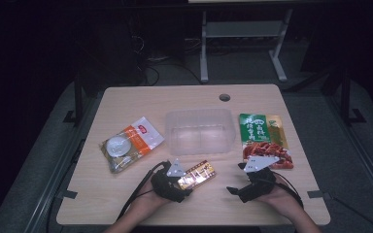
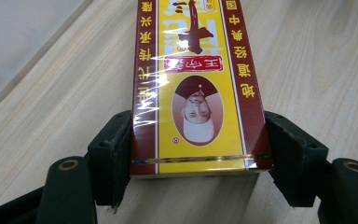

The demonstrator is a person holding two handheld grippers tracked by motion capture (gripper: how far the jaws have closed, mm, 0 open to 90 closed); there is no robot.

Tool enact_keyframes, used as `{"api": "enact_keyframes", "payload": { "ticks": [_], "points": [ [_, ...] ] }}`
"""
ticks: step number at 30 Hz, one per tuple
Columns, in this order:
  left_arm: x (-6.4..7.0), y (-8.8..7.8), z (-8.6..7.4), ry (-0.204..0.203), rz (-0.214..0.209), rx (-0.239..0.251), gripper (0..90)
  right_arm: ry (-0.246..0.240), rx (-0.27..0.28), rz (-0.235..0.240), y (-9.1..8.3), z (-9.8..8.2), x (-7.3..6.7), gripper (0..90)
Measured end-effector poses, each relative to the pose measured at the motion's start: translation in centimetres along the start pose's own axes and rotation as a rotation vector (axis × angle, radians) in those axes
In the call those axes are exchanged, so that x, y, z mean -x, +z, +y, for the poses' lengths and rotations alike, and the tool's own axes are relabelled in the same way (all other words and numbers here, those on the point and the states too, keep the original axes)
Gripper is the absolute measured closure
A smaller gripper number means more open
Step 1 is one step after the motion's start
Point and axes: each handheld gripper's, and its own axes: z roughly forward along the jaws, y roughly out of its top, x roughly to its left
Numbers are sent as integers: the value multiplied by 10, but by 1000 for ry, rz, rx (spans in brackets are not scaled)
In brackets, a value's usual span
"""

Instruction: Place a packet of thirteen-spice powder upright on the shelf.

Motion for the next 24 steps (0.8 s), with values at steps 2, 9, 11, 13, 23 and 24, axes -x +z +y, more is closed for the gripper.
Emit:
{"api": "enact_keyframes", "payload": {
  "ticks": [2,9,11,13,23,24],
  "points": [
    [0,0,1,-5,-1,-3,312,-1,0,-1,0,0,0,61],
    [-3,0,4,7,-8,-20,321,0,3,-1,-1,0,0,61],
    [-5,0,4,-8,-23,-14,321,-1,2,-2,-1,0,0,61],
    [-7,-1,3,-25,-52,-3,321,-6,2,-4,-1,0,0,61],
    [-19,-24,3,-50,-146,96,322,26,3,26,-4,2,2,61],
    [-21,-27,2,-36,-154,99,322,22,-4,32,-4,2,2,61]
  ]
}}
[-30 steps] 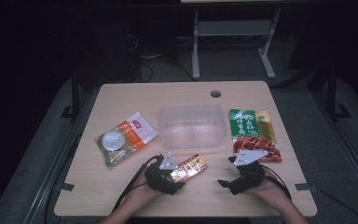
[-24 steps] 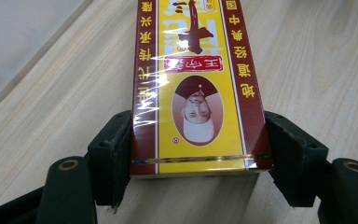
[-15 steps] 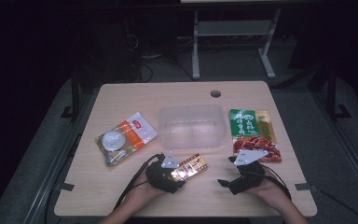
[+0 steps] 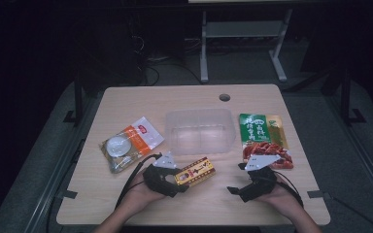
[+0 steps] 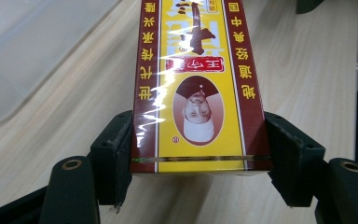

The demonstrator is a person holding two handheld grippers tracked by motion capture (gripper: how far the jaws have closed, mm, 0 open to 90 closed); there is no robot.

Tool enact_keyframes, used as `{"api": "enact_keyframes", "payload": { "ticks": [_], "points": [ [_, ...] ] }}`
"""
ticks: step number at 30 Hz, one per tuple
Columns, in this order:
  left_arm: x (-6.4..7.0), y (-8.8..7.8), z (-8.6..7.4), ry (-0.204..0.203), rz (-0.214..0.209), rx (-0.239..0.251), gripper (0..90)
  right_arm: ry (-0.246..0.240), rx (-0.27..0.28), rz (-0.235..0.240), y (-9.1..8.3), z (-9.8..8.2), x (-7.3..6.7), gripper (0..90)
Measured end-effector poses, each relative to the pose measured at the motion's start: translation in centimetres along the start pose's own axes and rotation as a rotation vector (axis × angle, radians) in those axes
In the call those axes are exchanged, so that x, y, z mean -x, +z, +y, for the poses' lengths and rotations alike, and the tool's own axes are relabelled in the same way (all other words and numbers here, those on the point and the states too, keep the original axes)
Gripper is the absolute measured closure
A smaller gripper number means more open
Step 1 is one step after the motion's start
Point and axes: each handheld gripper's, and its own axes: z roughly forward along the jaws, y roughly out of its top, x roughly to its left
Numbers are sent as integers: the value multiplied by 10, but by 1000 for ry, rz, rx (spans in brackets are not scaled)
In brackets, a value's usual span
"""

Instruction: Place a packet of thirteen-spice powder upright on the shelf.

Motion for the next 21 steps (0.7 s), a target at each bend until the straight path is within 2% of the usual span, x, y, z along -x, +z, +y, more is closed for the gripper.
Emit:
{"api": "enact_keyframes", "payload": {
  "ticks": [2,3,4,6,7,8,13,14,15,21],
  "points": [
    [-2,-6,-1,4,-21,20,322,-1,-6,9,0,1,0,61],
    [-3,-10,-2,20,-31,21,322,-3,-8,29,-2,3,-2,61],
    [-4,-13,-2,28,-41,31,322,-3,-8,29,-2,3,-2,61],
    [-5,-20,-3,43,-49,45,321,-9,0,64,-4,8,-4,60],
    [-6,-23,-3,50,-58,54,321,-9,0,64,-4,8,-4,60],
    [-6,-26,-4,59,-68,65,322,-20,12,89,-6,12,-5,59],
    [-5,-40,-6,122,-112,112,321,-46,36,132,-8,21,-7,57],
    [-5,-42,-7,138,-118,112,321,-63,37,156,-8,28,-7,58],
    [-4,-44,-8,142,-121,112,321,-63,37,156,-8,28,-7,58],
    [-5,-55,-21,151,-116,113,321,-110,79,227,-8,47,-6,58]
  ]
}}
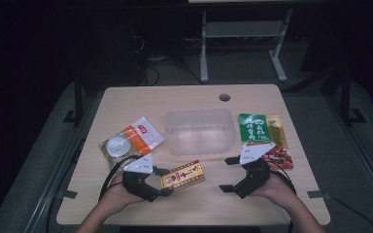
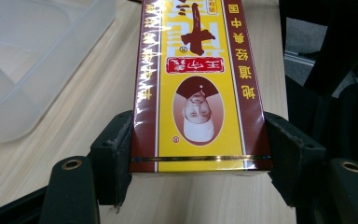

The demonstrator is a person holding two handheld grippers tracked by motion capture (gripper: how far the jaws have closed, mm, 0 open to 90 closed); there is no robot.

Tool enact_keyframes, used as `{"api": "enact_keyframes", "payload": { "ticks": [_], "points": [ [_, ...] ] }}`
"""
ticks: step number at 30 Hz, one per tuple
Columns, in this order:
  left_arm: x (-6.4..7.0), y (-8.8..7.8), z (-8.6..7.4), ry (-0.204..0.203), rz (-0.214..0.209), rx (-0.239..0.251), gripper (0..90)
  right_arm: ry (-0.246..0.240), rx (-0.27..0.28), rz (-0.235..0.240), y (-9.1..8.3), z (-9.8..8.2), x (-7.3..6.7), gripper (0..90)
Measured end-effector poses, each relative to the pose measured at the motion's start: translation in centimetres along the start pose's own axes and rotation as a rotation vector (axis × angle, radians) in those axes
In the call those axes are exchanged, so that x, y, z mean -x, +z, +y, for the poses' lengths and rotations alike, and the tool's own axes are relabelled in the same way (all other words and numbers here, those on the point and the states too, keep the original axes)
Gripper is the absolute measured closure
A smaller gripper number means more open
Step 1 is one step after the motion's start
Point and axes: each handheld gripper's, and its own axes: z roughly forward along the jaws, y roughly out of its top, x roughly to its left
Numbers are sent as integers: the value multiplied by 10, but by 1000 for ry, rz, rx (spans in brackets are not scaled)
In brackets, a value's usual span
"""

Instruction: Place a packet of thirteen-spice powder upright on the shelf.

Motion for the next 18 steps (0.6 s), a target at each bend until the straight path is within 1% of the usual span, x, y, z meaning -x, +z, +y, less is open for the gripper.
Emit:
{"api": "enact_keyframes", "payload": {
  "ticks": [1,2,5,7,9,10,11,12,14,15,18],
  "points": [
    [0,-1,-1,2,0,0,321,-4,10,15,1,4,1,58],
    [0,-2,-3,0,3,1,321,-12,15,39,2,8,2,59],
    [0,-4,-4,14,-1,4,321,-52,32,89,7,19,5,62],
    [0,-5,-3,23,-3,4,321,-78,24,111,15,31,8,63],
    [-1,-6,-2,30,-3,15,321,-75,19,119,18,34,9,63],
    [-1,-6,-2,27,-7,16,321,-92,17,127,20,36,11,63],
    [-1,-7,-2,30,-7,18,321,-98,20,136,22,39,13,63],
    [-2,-7,-2,31,-8,23,321,-93,25,150,24,41,13,63],
    [-2,-8,-2,32,-8,24,321,-92,55,190,27,46,14,64],
    [-2,-8,-2,31,-10,28,321,-92,56,205,29,48,14,64],
    [-2,-8,-1,34,-16,30,321,-125,59,226,34,56,13,64]
  ]
}}
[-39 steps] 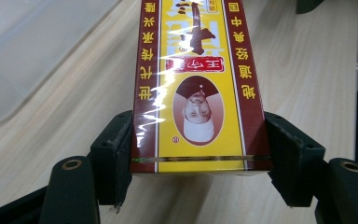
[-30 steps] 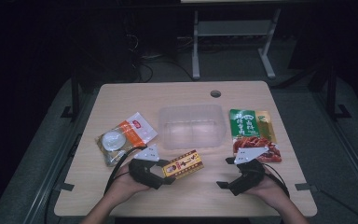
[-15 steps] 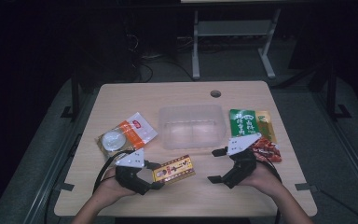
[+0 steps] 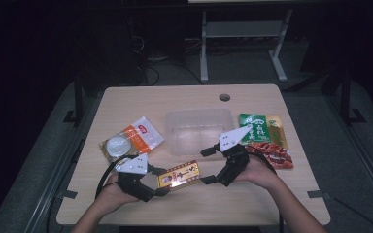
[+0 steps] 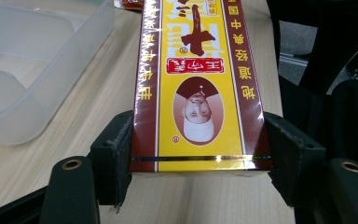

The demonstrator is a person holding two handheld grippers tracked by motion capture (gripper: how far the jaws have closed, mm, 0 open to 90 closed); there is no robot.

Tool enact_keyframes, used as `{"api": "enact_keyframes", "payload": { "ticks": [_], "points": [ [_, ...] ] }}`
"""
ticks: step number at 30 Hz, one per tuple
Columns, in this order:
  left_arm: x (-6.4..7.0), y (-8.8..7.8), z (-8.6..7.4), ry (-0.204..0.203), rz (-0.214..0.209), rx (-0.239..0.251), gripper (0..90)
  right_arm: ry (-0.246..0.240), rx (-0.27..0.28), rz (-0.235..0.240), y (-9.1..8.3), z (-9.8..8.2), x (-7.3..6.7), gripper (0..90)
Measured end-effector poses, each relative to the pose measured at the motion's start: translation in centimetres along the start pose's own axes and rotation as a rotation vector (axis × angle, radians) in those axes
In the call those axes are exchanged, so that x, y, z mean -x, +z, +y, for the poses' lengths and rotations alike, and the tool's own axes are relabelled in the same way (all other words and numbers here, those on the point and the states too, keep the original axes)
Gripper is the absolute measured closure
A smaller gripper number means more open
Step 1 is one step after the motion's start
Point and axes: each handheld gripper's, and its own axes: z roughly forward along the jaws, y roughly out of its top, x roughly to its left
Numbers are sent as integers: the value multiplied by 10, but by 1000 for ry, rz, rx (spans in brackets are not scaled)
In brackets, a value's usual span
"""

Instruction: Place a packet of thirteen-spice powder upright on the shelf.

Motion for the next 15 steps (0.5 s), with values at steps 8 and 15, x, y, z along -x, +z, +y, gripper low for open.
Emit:
{"api": "enact_keyframes", "payload": {
  "ticks": [8,15],
  "points": [
    [3,4,2,14,-19,7,322,-26,-11,34,14,-1,-3,85],
    [4,3,3,24,-23,26,321,-20,-19,43,20,-4,-5,134]
  ]
}}
